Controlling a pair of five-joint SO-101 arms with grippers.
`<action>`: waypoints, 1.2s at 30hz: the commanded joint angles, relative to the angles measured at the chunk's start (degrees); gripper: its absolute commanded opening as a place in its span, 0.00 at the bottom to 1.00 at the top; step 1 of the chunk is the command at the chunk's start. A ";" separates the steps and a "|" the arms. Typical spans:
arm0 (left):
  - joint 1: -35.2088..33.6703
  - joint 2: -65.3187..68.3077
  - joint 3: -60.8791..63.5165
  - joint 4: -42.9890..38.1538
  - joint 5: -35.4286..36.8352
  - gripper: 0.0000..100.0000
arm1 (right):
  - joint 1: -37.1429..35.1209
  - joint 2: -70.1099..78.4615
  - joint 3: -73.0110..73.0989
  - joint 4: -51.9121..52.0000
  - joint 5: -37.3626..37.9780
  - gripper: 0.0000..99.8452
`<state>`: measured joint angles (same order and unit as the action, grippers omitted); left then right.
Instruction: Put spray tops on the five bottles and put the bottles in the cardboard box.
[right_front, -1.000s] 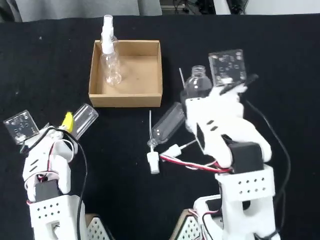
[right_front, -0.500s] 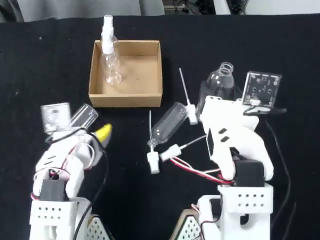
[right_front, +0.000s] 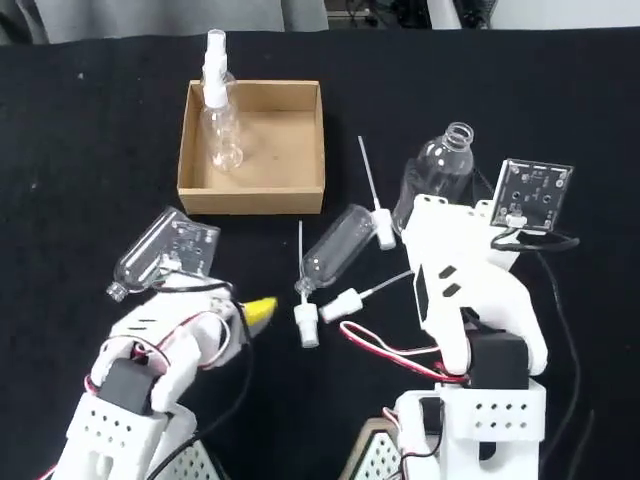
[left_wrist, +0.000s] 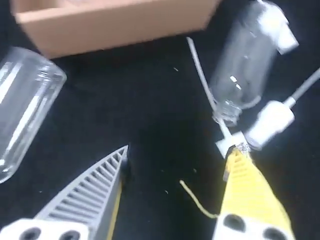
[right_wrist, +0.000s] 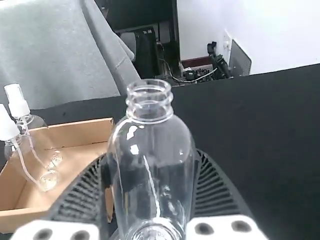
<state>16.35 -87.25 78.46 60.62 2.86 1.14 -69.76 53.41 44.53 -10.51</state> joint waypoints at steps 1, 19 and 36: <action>3.38 0.09 -3.03 0.26 0.00 0.29 | 1.23 -1.27 -0.31 -1.85 -0.09 0.05; 7.16 0.18 -2.68 -0.26 3.60 0.28 | 5.63 -1.19 -0.31 -3.08 -1.58 0.05; 9.27 21.01 -6.20 -9.67 5.80 0.28 | 5.54 -1.01 -0.31 -3.08 -1.41 0.05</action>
<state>24.88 -73.36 77.49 53.32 7.87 5.45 -69.76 53.41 43.38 -11.56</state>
